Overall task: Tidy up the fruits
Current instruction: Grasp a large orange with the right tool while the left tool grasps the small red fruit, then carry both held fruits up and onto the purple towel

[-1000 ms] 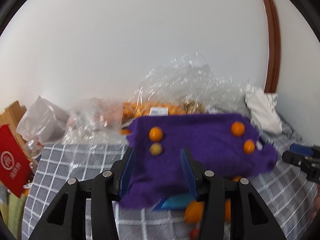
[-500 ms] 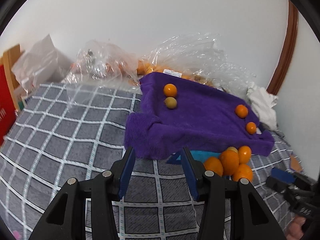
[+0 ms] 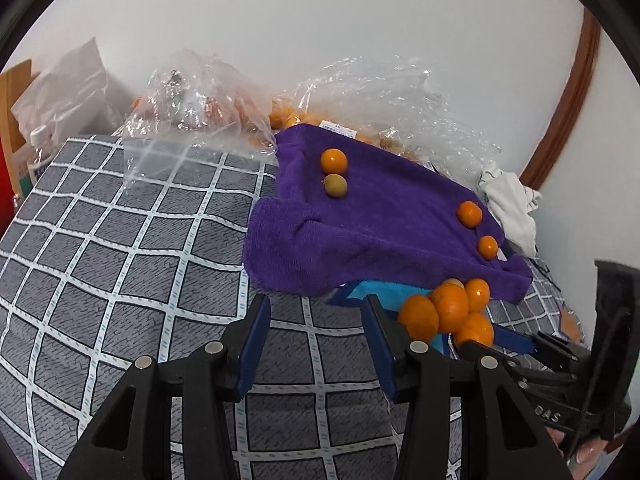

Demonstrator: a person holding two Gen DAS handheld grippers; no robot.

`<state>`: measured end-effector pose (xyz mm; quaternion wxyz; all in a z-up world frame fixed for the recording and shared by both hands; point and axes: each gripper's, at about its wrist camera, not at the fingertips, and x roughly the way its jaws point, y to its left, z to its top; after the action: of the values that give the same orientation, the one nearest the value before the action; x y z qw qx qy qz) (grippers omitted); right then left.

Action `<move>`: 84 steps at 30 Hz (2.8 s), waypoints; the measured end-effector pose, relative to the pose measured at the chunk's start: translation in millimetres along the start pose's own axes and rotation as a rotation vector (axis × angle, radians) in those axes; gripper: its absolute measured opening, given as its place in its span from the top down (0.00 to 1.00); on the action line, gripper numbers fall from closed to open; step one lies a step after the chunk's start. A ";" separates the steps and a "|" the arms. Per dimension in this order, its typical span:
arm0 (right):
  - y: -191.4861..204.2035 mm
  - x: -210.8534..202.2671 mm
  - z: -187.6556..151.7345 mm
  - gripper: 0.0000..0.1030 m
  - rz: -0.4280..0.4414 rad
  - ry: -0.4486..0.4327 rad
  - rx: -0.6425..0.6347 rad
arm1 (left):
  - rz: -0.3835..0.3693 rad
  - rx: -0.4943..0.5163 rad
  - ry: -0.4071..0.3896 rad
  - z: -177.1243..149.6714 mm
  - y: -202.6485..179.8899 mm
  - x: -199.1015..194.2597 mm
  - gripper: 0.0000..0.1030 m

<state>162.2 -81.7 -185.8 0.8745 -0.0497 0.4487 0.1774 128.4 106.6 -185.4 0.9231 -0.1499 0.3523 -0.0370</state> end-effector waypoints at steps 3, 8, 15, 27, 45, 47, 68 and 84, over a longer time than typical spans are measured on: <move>1.1 2.9 1.0 0.49 -0.008 -0.004 0.000 | -0.018 0.029 0.011 -2.7 -5.8 2.0 0.56; 0.1 -4.3 -2.4 0.62 0.008 -0.009 -0.008 | -0.109 0.044 0.055 -8.1 -14.3 4.3 0.56; -36.7 -47.7 -23.1 0.62 -0.069 -0.079 0.016 | -0.217 0.119 0.087 -19.3 -40.5 3.6 0.56; -85.0 -50.9 -52.5 0.61 -0.103 -0.065 0.114 | -0.172 0.200 0.177 -31.2 -65.4 21.5 0.74; -87.0 -65.4 -59.3 0.61 -0.089 -0.133 0.115 | -0.217 0.146 0.006 -23.6 -51.9 -10.7 0.79; -89.0 -65.2 -58.8 0.61 -0.067 -0.120 0.119 | -0.217 0.125 -0.010 -20.8 -47.4 -12.8 0.79; -93.9 -101.7 32.8 0.61 -0.089 -0.229 0.131 | -0.136 0.019 -0.174 24.0 -24.6 -63.9 0.79; -125.0 -31.4 63.5 0.61 -0.144 -0.154 0.161 | 0.017 -0.034 -0.208 93.1 -37.3 14.7 0.78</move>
<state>238.5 -191.0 -132.1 0.9179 0.0025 0.3886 0.0808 202.4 91.9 -117.8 0.9523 -0.1655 0.2562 -0.0071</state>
